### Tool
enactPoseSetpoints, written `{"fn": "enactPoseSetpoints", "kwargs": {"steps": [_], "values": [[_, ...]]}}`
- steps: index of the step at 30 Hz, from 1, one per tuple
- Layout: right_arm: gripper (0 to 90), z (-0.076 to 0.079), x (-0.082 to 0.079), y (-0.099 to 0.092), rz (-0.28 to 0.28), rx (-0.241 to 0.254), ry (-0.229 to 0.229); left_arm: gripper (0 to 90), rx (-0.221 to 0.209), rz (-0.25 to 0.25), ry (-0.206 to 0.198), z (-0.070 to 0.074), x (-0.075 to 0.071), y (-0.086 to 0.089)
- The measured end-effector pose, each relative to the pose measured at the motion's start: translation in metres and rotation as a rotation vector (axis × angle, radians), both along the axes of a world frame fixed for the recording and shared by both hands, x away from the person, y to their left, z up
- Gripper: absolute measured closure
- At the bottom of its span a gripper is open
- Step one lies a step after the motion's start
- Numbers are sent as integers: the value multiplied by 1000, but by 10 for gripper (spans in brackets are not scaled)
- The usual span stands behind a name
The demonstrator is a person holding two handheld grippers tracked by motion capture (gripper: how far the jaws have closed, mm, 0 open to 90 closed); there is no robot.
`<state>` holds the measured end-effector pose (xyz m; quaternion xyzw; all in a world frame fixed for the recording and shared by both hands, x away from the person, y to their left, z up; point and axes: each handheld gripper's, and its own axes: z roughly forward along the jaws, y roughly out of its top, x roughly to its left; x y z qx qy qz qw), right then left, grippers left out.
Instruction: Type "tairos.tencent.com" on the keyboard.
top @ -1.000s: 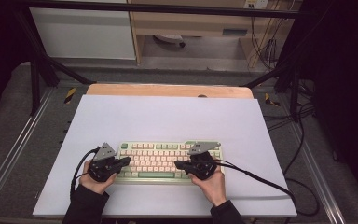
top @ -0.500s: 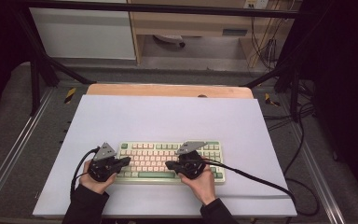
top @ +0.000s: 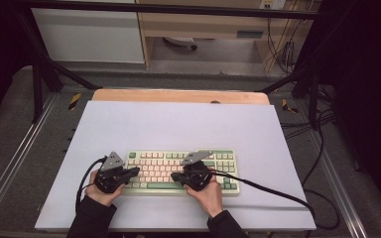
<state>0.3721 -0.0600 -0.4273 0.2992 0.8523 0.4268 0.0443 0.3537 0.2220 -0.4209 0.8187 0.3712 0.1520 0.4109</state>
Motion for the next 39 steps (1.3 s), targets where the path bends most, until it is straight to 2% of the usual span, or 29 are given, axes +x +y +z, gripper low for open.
{"fn": "enactPoseSetpoints", "kwargs": {"steps": [11, 17, 27, 39], "values": [[900, -7, 0, 5, 10, -16, 4, 900, -1, 3, -2, 0, 0, 1], [900, -2, -1, 3, 8, -7, -5, 900, -3, 2, -4, 1, 0, 1], [897, 17, -2, -12, -10, -21, -44, 900, -2, -1, -7, 2, -1, 0], [900, 19, -5, -45, -47, -7, -45, 900, -4, -5, -7, 2, -1, -2]]}}
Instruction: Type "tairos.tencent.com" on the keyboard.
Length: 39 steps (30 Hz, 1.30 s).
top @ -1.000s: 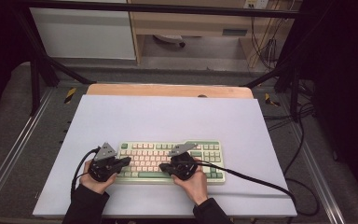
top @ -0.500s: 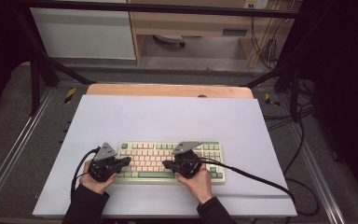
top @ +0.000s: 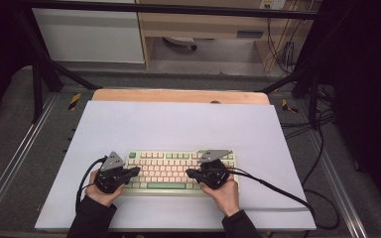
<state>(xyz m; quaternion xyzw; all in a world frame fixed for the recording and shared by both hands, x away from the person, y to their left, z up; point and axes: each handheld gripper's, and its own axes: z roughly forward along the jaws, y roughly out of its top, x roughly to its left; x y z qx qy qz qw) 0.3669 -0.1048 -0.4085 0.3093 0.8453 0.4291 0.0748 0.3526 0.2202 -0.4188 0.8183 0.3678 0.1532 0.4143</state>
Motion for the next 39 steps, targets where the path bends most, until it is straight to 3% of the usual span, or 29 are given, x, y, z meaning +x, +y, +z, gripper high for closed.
{"fn": "enactPoseSetpoints", "kwargs": {"steps": [12, 39], "values": [[900, -4, -4, -24, -29, 14, 7, 900, 0, -18, -1, 1, -1, -7], [900, -5, -3, -26, -34, 13, 11, 900, 32, -97, 28, -10, -1, -42]]}}
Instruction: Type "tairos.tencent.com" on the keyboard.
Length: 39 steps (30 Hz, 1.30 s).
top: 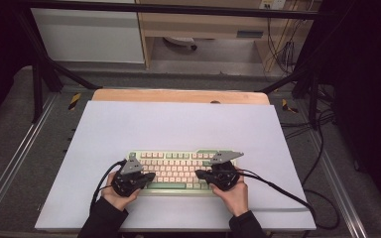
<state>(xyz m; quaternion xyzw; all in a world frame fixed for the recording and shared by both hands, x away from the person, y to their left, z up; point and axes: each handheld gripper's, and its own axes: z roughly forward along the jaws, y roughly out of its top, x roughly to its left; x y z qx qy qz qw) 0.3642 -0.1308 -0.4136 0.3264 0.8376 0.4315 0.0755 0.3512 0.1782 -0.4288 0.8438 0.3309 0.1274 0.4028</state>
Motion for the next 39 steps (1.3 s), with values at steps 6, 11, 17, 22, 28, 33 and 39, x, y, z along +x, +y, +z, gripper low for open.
{"fn": "enactPoseSetpoints", "kwargs": {"steps": [6, 11, 17, 22, 28, 33, 39], "values": [[900, 1, 0, -1, -2, 1, 0, 900, 1, -7, 1, -2, 0, -3], [900, 1, 0, -1, -1, 3, -1, 900, 8, -8, 4, -3, 0, -4], [900, 1, 0, -1, 0, 2, -1, 900, -3, -9, -8, 0, -2, -2], [900, 0, 0, 0, 0, 3, -1, 900, -9, 9, -17, 4, -1, 4], [900, 0, 0, 0, -1, 1, -1, 900, -20, 41, -28, 9, 4, 8], [900, 0, 0, 0, -2, 2, -1, 900, -24, 58, -35, 12, 9, 8], [900, 1, 0, -1, -2, 1, -1, 900, -18, 65, -34, 11, 14, 5]]}}
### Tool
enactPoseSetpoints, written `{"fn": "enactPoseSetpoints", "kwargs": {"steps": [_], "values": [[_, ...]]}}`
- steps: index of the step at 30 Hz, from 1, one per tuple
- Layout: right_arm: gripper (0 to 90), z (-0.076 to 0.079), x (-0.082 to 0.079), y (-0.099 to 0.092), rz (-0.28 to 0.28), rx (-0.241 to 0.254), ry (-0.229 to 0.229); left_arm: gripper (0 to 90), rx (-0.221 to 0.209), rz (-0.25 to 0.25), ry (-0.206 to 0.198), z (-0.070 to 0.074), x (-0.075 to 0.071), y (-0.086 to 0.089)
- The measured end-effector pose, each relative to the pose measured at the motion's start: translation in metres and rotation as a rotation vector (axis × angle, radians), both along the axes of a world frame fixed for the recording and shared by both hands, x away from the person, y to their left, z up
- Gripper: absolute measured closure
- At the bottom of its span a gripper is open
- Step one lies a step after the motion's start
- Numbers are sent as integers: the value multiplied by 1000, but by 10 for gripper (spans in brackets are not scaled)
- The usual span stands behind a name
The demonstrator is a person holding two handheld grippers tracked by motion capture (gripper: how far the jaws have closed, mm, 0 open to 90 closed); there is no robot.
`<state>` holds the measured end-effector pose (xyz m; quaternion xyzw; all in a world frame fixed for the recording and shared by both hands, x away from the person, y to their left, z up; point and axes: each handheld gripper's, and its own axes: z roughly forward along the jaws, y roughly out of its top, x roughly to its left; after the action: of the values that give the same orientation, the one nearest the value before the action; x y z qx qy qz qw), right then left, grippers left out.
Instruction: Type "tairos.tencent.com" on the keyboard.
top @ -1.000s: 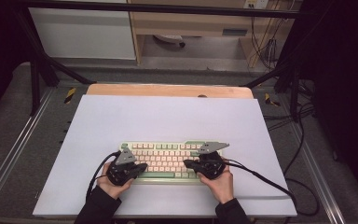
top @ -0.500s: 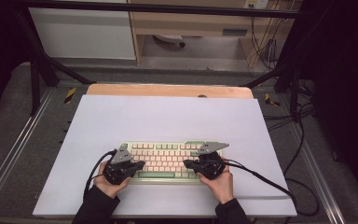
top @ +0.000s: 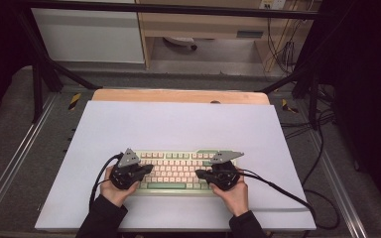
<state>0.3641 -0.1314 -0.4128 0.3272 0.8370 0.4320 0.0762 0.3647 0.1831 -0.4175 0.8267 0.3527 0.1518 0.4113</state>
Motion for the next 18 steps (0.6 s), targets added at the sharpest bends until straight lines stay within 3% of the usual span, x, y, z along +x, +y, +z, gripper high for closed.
{"fn": "enactPoseSetpoints", "kwargs": {"steps": [18], "values": [[900, -2, 1, 1, 1, -2, 4, 900, 17, 46, 0, -8, 13, -1]]}}
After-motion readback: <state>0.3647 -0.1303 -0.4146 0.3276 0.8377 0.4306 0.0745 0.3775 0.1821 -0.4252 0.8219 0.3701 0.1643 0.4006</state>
